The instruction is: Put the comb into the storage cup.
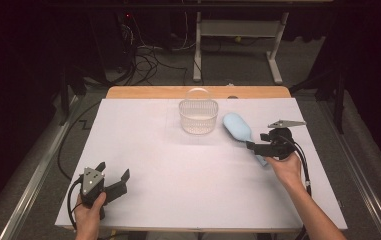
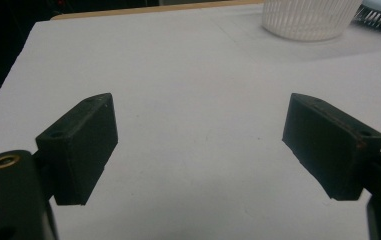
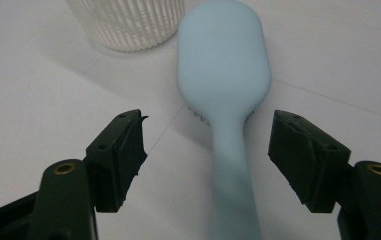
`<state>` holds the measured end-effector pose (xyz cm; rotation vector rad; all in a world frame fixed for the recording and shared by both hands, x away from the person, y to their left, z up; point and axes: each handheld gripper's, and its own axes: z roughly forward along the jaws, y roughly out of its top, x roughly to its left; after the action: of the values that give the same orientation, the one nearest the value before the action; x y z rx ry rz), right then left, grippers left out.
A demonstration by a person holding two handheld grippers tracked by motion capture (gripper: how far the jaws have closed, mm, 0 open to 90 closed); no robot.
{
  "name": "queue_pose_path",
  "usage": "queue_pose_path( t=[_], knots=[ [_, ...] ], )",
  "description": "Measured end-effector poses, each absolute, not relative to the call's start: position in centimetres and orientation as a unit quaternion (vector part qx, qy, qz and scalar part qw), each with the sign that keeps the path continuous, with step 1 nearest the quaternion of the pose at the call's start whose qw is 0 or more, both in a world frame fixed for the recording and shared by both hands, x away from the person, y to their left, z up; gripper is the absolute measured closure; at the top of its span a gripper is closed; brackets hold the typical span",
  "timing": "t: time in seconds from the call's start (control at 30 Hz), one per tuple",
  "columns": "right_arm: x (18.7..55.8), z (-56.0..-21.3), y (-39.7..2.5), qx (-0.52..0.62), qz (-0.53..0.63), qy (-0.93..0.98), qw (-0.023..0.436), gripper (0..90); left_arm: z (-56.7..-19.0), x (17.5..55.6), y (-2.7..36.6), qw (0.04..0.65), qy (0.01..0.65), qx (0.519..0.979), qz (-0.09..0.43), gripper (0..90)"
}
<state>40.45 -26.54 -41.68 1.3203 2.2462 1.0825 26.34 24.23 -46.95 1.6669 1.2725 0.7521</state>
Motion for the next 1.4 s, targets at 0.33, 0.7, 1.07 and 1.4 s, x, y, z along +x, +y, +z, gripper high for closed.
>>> queue_pose_path(
  t=[0.33, 0.7, 1.07, 1.4],
  knots=[
    [41.8, -41.6, -25.8, 0.467, 0.326, 0.807, 0.154, 36.1, -47.0, 26.4, 24.3, 0.441, 0.513, 0.671, 0.302, 15.2],
    [43.3, -41.6, -24.6, 0.469, 0.274, 0.828, 0.137, 40.1, -46.9, 26.3, 24.3, 0.444, 0.51, 0.672, 0.302, 15.2],
    [44.4, -42.4, -23.4, 0.47, 0.22, 0.844, 0.135, 46.8, -46.9, 26.3, 24.4, 0.444, 0.511, 0.671, 0.303, 15.2],
    [45.0, -42.9, -23.2, 0.479, 0.199, 0.845, 0.132, 52.3, -46.9, 26.3, 24.4, 0.444, 0.511, 0.671, 0.303, 15.2]
  ],
)
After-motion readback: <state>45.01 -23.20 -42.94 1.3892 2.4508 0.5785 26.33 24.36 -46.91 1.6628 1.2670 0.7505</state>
